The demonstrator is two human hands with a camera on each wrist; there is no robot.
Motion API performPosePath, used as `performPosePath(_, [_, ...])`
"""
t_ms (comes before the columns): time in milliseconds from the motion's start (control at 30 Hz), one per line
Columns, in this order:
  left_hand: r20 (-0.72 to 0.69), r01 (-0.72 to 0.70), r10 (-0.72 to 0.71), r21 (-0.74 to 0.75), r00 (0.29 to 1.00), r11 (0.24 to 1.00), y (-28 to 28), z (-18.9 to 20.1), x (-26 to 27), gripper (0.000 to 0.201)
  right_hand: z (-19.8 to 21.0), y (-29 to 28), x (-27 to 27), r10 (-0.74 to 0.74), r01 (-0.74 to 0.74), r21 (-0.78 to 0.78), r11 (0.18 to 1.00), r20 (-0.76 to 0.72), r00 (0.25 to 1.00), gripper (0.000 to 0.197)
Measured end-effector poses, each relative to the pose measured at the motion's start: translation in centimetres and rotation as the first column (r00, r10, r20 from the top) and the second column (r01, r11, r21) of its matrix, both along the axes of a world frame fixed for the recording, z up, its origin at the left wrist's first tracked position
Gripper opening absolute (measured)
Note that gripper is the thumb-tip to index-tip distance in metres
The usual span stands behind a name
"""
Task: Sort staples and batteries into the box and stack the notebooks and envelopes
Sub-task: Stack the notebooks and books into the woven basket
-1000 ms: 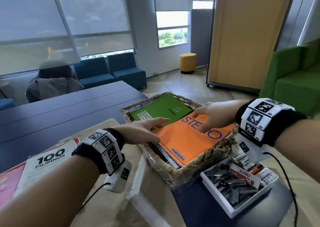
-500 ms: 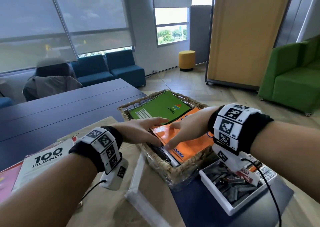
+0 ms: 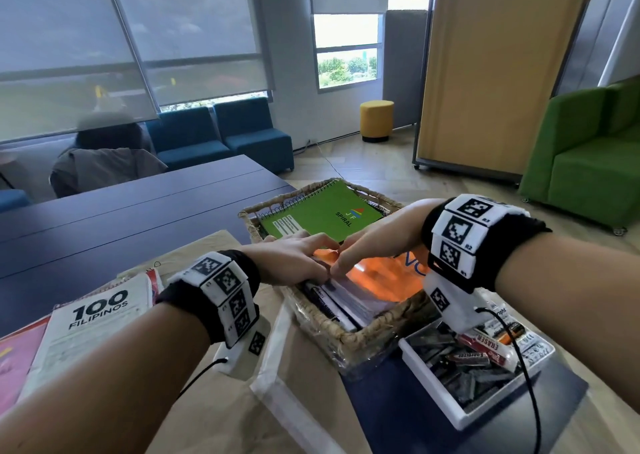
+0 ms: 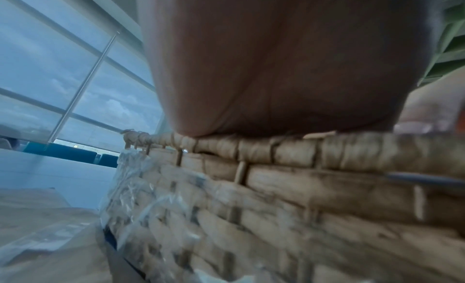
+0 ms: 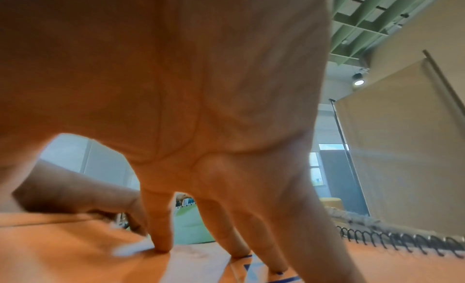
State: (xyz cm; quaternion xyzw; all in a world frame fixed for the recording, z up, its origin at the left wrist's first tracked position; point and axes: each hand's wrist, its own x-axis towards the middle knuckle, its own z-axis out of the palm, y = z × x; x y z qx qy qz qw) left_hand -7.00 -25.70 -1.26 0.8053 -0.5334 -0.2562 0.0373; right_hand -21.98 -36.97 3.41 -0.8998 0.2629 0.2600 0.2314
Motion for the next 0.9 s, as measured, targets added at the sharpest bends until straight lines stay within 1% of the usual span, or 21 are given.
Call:
performPosePath(67, [0.058, -0.011, 0.01, 0.013, 0.998, 1.0, -0.1, -0.2, -0.1, 0.075, 0.0, 0.2, 0.0, 0.027, -0.028, -0.024, 0.999, -0.026, 0.999, 0.081])
performPosePath(133, [0.077, -0.021, 0.02, 0.008, 0.997, 1.0, -0.2, -0.3, -0.2, 0.075, -0.1, 0.4, 0.0, 0.04, -0.041, -0.034, 0.999, -0.029, 0.999, 0.076])
performPosePath(267, [0.026, -0.036, 0.036, 0.01, 0.999, 0.999, 0.0, -0.3, -0.1, 0.07, 0.6, 0.5, -0.5, 0.05, -0.049, 0.013, 0.999, -0.014, 0.999, 0.069])
performPosePath(333, [0.016, -0.043, 0.043, 0.006, 0.999, 0.999, 0.0, -0.3, -0.1, 0.068, 0.7, 0.2, -0.6, 0.05, -0.05, 0.006, 0.999, -0.009, 0.999, 0.067])
performPosePath(367, [0.016, -0.048, 0.048, -0.003, 0.999, 0.999, 0.1, -0.3, -0.1, 0.067, 0.7, 0.1, -0.6, 0.061, -0.062, -0.025, 0.998, -0.015, 0.998, 0.068])
performPosePath(433, [-0.019, -0.058, 0.058, -0.032, 0.998, 0.998, 0.1, -0.4, 0.0, 0.069, 0.4, 0.1, -0.5, 0.1, -0.106, -0.131, 0.986, -0.051, 0.994, 0.075])
performPosePath(500, [-0.057, -0.062, 0.059, -0.063, 0.997, 0.996, 0.1, -0.4, 0.3, 0.072, 0.1, 0.3, -0.4, 0.152, -0.169, -0.233, 0.958, -0.088, 0.984, 0.083])
performPosePath(533, [-0.049, -0.059, 0.055, -0.072, 0.997, 0.996, 0.1, -0.4, 0.4, 0.071, 0.0, 0.3, -0.4, 0.175, -0.194, -0.263, 0.945, -0.094, 0.98, 0.086])
performPosePath(633, [0.028, -0.045, 0.048, -0.081, 0.998, 0.996, 0.2, -0.5, 0.2, 0.068, -0.5, 0.2, -0.3, 0.209, -0.229, -0.307, 0.924, -0.094, 0.973, 0.091])
performPosePath(700, [0.054, -0.037, 0.042, -0.096, 0.998, 0.995, 0.4, -0.6, 0.1, 0.067, -0.8, 0.1, -0.3, 0.217, -0.237, -0.321, 0.917, -0.097, 0.971, 0.093])
performPosePath(800, [0.05, -0.036, 0.043, -0.128, 0.998, 0.991, 0.7, -0.5, -0.1, 0.065, -1.1, 0.0, -0.3, 0.234, -0.254, -0.35, 0.902, -0.098, 0.967, 0.094])
performPosePath(900, [0.022, -0.031, 0.036, -0.185, 0.999, 0.982, 1.0, -0.4, -0.2, 0.055, -0.9, 0.1, -0.2, 0.243, -0.27, -0.36, 0.893, -0.12, 0.963, 0.095])
